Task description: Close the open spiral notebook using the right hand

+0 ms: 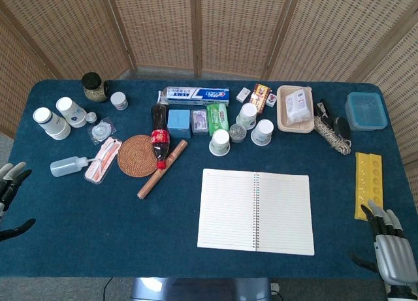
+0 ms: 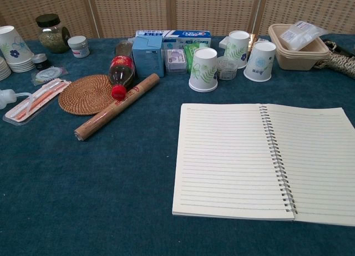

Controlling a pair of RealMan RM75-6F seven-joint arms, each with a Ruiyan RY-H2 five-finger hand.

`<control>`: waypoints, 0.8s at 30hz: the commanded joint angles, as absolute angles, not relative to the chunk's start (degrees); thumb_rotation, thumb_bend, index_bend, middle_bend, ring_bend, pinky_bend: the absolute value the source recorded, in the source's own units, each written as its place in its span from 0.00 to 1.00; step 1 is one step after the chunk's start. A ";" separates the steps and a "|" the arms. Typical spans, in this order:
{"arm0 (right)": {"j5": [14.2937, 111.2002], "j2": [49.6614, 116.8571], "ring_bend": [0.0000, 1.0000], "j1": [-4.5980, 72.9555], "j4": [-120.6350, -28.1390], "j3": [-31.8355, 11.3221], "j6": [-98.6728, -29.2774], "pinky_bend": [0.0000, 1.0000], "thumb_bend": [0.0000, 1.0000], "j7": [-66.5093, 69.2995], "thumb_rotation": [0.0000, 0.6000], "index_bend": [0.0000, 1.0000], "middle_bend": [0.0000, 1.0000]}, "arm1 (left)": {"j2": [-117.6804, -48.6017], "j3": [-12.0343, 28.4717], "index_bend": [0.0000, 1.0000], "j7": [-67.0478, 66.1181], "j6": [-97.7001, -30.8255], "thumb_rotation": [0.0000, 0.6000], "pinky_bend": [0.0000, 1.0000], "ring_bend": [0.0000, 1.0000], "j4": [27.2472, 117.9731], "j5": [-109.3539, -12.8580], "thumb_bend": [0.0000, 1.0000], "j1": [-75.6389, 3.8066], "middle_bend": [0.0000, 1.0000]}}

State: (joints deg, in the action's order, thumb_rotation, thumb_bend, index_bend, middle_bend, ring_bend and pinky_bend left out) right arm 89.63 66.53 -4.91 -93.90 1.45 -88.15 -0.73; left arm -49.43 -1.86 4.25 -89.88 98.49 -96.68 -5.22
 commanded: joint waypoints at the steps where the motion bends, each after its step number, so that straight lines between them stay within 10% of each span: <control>1: 89.67 66.63 0.00 -4.92 -93.76 1.54 -88.13 0.00 0.04 -0.58 1.00 0.00 0.00 | -49.18 -1.61 0.00 3.94 -89.73 1.00 0.00 0.00 98.93 -96.80 0.00 -5.47 0.00; 24: 93.78 66.71 0.00 2.41 -92.40 5.14 -75.04 0.00 0.05 7.37 1.00 0.00 0.00 | -50.46 -1.05 0.00 2.93 -87.07 1.00 0.00 0.00 99.94 -95.93 0.00 -6.65 0.00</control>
State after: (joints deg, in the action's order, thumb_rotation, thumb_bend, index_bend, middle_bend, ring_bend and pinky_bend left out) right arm 93.22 66.92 0.73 -92.37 4.67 -77.39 5.30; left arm -50.42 -1.06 2.94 -87.11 99.97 -95.98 -6.62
